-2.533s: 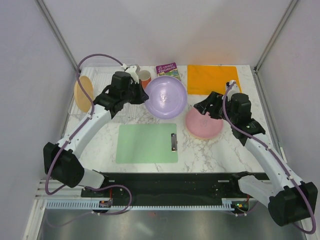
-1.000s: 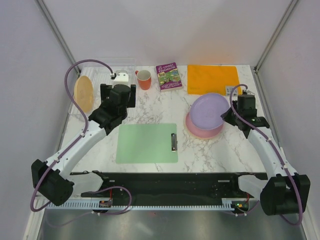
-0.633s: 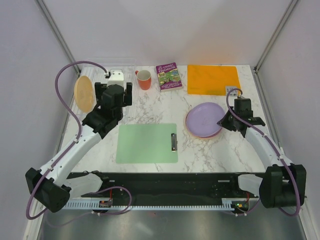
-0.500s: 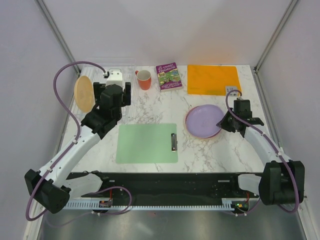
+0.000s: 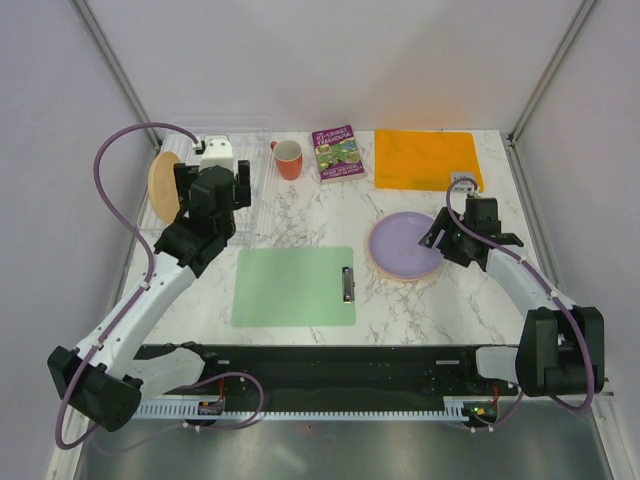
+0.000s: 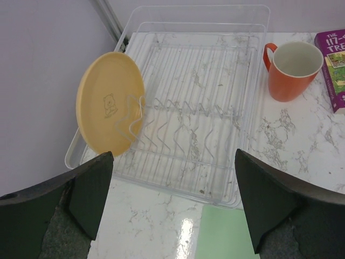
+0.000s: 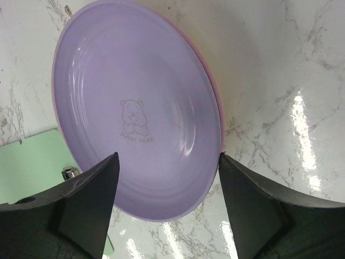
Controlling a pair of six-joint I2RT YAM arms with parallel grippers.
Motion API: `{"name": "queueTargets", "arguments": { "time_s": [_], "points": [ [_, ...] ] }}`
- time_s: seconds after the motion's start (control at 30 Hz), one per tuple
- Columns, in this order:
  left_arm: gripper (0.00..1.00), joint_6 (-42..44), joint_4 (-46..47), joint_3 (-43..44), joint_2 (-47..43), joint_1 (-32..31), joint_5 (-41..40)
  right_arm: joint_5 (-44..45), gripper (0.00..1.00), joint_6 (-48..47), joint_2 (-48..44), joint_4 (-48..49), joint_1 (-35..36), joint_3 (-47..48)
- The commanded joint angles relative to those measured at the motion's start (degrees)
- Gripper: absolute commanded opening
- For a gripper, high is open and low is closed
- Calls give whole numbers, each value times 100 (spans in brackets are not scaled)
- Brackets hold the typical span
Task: Unload the plates from the dish rack
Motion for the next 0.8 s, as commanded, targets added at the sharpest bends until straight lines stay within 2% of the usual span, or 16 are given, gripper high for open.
{"name": "queueTargets", "arguments": {
  "time_s": [0.0, 0.1, 0.23, 0.5, 0.77],
  "points": [
    [100, 345, 268, 78, 52, 309, 70, 528, 82, -412, -116, -275, -24, 608],
    [100, 380, 268, 201, 271, 748, 194, 1282, 82, -597, -239, -793, -24, 959],
    [100, 398, 294, 324, 658, 1504, 379, 1752, 84, -747, -589, -1110, -16, 1232],
    [96, 784, 838, 570, 1580, 2436, 396, 1665, 86, -800, -802, -1093, -24, 1233],
    [89, 1293, 1331, 984, 2319, 2691, 124, 1427, 86, -721, -336, -751, -24, 1074]
  ]
}}
